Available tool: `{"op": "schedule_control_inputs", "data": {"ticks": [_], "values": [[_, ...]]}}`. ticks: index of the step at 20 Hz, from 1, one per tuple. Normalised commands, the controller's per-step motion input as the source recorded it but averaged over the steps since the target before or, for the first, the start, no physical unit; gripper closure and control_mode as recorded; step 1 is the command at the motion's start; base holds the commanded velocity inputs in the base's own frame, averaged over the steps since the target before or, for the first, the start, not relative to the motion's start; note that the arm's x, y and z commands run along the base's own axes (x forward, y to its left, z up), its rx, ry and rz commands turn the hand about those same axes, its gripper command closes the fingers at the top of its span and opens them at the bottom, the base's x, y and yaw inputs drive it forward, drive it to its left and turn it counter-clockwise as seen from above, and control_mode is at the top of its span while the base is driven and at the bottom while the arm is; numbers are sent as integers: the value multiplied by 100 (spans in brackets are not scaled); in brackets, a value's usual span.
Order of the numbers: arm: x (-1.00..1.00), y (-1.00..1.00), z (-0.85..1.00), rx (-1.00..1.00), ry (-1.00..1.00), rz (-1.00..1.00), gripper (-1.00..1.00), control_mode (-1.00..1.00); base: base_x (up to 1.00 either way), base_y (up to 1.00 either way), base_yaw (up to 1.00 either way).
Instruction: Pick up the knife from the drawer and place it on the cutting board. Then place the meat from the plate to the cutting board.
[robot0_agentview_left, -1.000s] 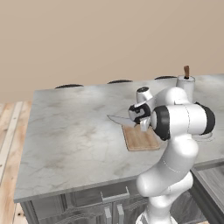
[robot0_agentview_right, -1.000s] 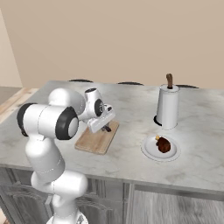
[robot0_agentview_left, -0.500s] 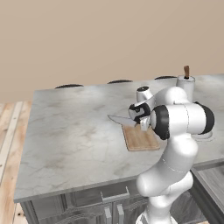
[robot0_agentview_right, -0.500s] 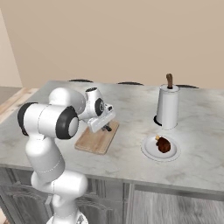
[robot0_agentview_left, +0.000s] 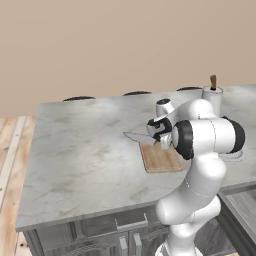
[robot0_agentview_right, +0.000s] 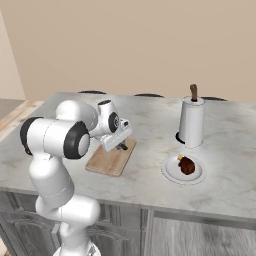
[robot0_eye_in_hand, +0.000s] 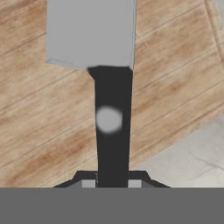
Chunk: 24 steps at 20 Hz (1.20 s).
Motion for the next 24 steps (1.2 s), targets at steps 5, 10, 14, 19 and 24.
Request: {"op": "schedule_control_inputs", "data": {"ticks": [5,10,14,19,24], "values": [[0,0,0,0,0,0,100,-100,0,0,0],[4,-11,-4,0,0,0,100,-100,0,0,0],[9,-11,-5,0,0,0,100,-100,0,0,0],[18,1,-22,0,4,0,100,-100,0,0,0],[20,1,-13,2,1,0,100,-100,0,0,0]]}}
